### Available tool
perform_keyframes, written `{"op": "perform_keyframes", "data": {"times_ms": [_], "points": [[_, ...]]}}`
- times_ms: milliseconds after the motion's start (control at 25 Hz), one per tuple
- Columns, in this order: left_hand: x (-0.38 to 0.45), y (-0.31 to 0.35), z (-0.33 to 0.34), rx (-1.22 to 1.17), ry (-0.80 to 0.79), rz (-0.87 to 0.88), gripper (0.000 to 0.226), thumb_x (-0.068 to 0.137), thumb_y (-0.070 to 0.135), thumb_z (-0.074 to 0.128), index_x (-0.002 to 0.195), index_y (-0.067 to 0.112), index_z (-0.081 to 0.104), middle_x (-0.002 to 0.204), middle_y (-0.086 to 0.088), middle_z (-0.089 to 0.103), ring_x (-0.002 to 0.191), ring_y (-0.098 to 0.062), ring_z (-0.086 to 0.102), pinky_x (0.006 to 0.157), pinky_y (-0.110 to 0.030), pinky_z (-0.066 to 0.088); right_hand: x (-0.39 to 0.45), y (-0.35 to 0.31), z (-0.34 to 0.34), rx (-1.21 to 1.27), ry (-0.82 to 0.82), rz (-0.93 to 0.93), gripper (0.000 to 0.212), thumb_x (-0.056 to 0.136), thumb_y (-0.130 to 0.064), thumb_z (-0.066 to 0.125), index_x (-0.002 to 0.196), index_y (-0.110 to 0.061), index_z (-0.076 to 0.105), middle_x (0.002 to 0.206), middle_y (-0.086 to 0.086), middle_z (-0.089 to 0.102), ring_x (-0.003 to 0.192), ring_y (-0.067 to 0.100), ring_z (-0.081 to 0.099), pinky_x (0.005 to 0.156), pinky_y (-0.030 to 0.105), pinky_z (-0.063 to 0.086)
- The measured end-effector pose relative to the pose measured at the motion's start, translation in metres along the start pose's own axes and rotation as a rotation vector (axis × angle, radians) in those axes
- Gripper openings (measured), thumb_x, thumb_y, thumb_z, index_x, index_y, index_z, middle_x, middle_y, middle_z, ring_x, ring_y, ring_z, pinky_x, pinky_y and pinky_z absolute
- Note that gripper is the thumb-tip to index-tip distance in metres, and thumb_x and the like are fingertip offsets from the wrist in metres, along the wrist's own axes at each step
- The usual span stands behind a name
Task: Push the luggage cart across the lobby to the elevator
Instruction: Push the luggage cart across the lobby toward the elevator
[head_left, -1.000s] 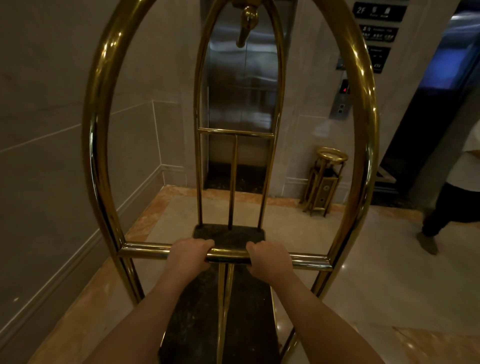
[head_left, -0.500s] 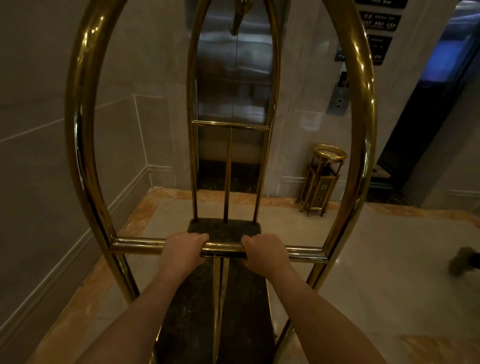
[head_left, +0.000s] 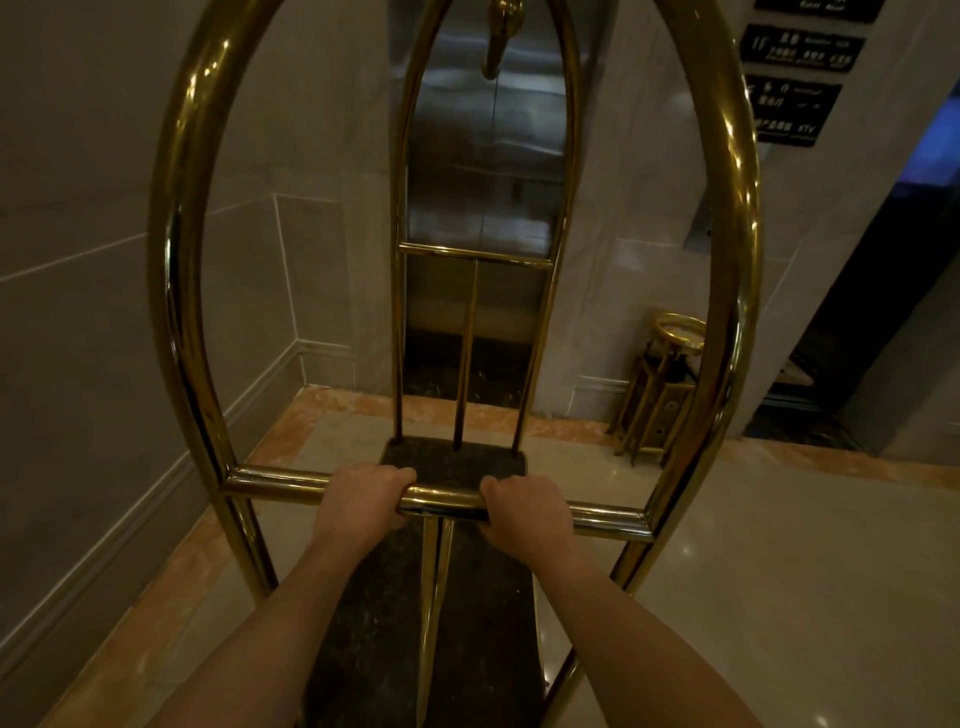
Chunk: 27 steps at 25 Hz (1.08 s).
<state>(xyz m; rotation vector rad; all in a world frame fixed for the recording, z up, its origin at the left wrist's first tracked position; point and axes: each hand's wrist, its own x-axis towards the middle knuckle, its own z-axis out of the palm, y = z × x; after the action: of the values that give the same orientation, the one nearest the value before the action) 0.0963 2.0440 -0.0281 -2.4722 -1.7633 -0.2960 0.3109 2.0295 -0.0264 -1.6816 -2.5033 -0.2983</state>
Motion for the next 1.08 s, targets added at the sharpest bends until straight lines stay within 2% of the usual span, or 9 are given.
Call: {"op": "perform_keyframes", "data": {"times_ms": [240,480,600,1000,1080], "points": [[0.063,-0.012,0.011,-0.016,-0.01,-0.006,0.019,0.079,0.034,0.07,0.094,0.035,0.06,0.088,0.01,0.064,0.083,-0.011,0.058,0.076,-0.031,0.048,0.056,0.032,0.01,-0.006,-0.012,-0.007,0.021,0.089,-0.035,0.061,0.1,-0.018,0.058,0.08,0.002,0.065,0.069,0.021,0.061,0.057,0.03,0.039],[0.13,-0.027,0.025,-0.015,0.02,0.031,0.019,0.081,0.033,0.069,0.098,0.032,0.061,0.089,0.009,0.066,0.083,-0.012,0.06,0.073,-0.029,0.044,0.118,0.067,0.029,0.028,-0.013,0.013,0.022,0.088,-0.035,0.062,0.102,-0.019,0.058,0.082,0.001,0.064,0.07,0.019,0.061,0.06,0.03,0.046],[0.167,-0.037,0.031,-0.028,0.033,0.058,0.018,0.081,0.032,0.068,0.098,0.031,0.06,0.09,0.009,0.065,0.084,-0.012,0.06,0.07,-0.028,0.04,0.151,0.083,0.038,0.015,-0.018,0.036,0.022,0.087,-0.036,0.064,0.101,-0.02,0.059,0.083,0.0,0.065,0.071,0.019,0.061,0.058,0.029,0.042],[0.275,-0.063,0.054,-0.043,0.026,0.074,0.014,0.081,0.036,0.069,0.089,0.034,0.057,0.082,0.01,0.063,0.078,-0.01,0.06,0.069,-0.028,0.04,0.246,0.132,0.059,-0.007,-0.045,0.063,0.022,0.085,-0.034,0.065,0.099,-0.018,0.058,0.083,0.004,0.066,0.071,0.025,0.062,0.059,0.031,0.043],[0.296,-0.068,0.059,-0.042,0.025,0.074,0.015,0.081,0.036,0.068,0.091,0.034,0.057,0.084,0.01,0.063,0.08,-0.011,0.06,0.069,-0.029,0.04,0.263,0.141,0.062,-0.021,-0.037,0.058,0.022,0.086,-0.034,0.064,0.1,-0.017,0.058,0.084,0.004,0.067,0.072,0.025,0.063,0.057,0.03,0.038]]}}
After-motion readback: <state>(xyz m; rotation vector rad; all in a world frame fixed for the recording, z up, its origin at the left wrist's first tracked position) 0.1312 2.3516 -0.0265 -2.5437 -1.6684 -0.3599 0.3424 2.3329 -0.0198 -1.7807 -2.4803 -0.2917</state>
